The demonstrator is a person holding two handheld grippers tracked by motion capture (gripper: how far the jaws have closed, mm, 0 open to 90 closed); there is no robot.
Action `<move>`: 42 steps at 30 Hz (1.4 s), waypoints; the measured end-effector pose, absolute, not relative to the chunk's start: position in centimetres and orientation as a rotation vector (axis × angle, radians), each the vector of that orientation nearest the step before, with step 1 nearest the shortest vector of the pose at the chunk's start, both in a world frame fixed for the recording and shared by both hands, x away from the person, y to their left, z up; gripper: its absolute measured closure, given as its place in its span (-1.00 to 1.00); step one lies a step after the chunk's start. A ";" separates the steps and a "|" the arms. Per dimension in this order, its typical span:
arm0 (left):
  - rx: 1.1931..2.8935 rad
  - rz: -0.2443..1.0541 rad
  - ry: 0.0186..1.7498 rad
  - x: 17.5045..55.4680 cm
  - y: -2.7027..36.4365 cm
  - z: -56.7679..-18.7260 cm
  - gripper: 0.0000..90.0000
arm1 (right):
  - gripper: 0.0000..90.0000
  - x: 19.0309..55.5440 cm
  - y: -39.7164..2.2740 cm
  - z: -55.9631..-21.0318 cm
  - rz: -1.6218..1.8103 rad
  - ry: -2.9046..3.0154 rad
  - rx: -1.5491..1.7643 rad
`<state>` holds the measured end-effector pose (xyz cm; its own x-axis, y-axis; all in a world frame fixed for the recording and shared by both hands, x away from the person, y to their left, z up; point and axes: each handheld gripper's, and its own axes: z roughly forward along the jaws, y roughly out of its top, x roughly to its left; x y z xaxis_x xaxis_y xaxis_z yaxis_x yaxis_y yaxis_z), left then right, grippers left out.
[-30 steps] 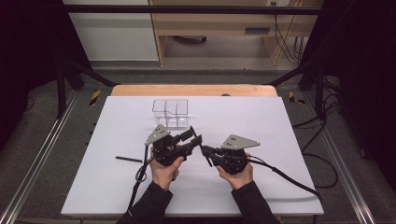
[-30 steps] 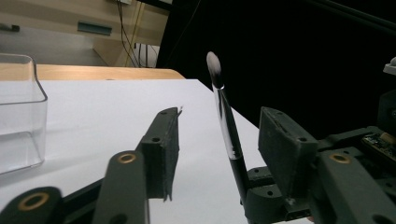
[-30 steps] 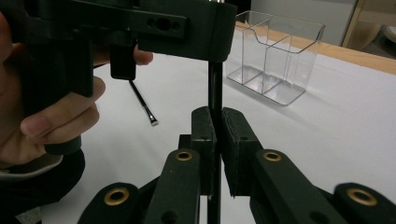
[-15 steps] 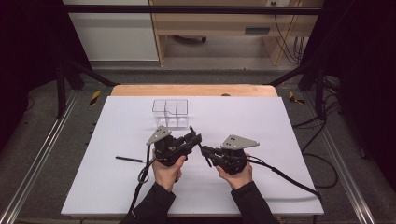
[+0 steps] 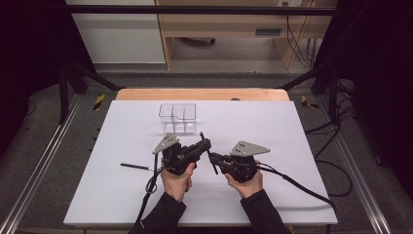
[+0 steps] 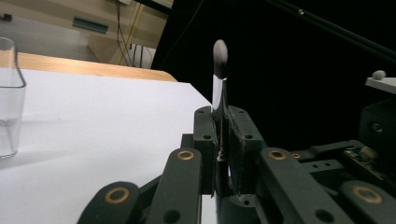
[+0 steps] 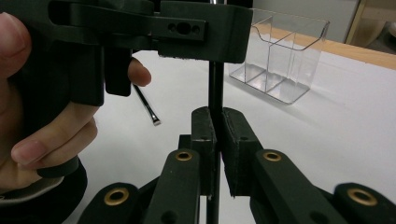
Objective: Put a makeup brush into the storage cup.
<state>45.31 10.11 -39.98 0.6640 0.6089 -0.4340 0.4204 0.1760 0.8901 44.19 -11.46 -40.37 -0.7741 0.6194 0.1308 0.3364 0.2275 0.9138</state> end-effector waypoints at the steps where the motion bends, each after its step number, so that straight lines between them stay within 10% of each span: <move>1: 1.448 0.167 0.916 45.3 10.1 -40.0 0.85 | 0.87 44.2 -11.5 -40.4 1.564 2.242 0.899; 12: 1.454 0.185 0.901 45.1 10.2 -39.8 0.85 | 0.84 44.1 -11.4 -40.4 1.575 2.233 0.896; 42: 1.522 0.376 0.884 45.3 14.8 -37.5 0.85 | -0.53 44.9 -13.1 -40.3 1.444 2.135 0.990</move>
<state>45.34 14.80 -37.49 0.6501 0.7134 -0.2616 0.3060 0.0693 0.9495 44.93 -13.12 -40.33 -0.6806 0.7288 0.0749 0.3406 0.2243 0.9131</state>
